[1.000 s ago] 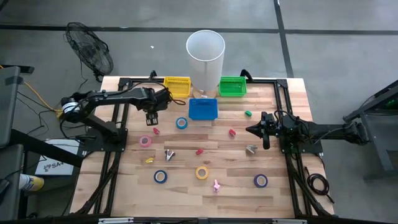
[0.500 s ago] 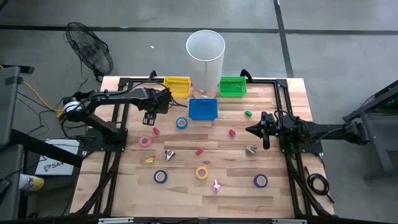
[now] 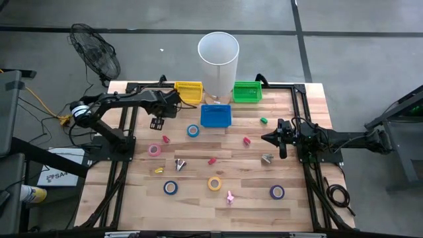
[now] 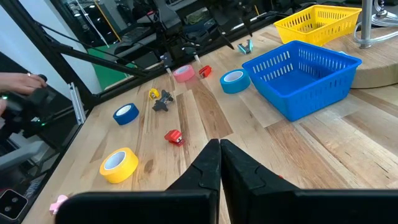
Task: Pick and place Stapler, Stapler remover, tape
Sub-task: Put the blue staple remover into the yellow basket
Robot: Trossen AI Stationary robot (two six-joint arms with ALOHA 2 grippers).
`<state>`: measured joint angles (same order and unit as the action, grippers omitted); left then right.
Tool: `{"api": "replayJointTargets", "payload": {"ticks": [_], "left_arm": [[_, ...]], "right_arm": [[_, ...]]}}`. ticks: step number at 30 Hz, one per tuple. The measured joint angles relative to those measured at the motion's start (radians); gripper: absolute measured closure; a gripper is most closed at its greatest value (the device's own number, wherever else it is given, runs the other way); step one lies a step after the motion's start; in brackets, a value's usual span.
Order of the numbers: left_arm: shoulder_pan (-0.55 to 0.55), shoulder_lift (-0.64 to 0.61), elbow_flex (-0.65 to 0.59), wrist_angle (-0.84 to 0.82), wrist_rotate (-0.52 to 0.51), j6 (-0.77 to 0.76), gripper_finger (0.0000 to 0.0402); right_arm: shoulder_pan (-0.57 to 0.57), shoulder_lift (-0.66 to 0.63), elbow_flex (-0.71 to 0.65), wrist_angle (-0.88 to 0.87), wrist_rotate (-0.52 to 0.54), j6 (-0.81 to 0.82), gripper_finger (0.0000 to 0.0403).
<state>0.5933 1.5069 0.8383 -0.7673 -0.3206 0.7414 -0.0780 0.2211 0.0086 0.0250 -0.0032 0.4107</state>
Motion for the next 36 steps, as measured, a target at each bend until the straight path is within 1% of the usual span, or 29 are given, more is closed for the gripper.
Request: {"api": "replayJointTargets", "payload": {"ticks": [4, 14, 20, 23, 29, 36], "left_arm": [[0.026, 0.027, 0.0, 0.035, 0.0, 0.024, 0.0121], [0.083, 0.08, 0.0, 0.044, 0.018, 0.046, 0.0121], [0.087, 0.085, 0.0, 0.055, 0.02, 0.076, 0.0127], [0.087, 0.085, 0.0, 0.063, 0.041, 0.084, 0.015], [0.087, 0.085, 0.0, 0.069, 0.056, 0.092, 0.0217], [0.085, 0.085, 0.0, 0.06, 0.102, 0.092, 0.0287]], "right_arm": [[0.0, 0.0, 0.0, 0.0, 0.0, 0.0, 0.0403], [0.0, 0.0, 0.0, 0.0, 0.0, 0.0, 0.0403], [0.0, 0.0, 0.0, 0.0, 0.0, 0.0, 0.0403], [0.0, 0.0, 0.0, 0.0, 0.0, 0.0, 0.0403], [0.0, 0.0, 0.0, 0.0, 0.0, 0.0, 0.0403], [0.0, 0.0, 0.0, 0.0, 0.0, 0.0, 0.0403]]}}
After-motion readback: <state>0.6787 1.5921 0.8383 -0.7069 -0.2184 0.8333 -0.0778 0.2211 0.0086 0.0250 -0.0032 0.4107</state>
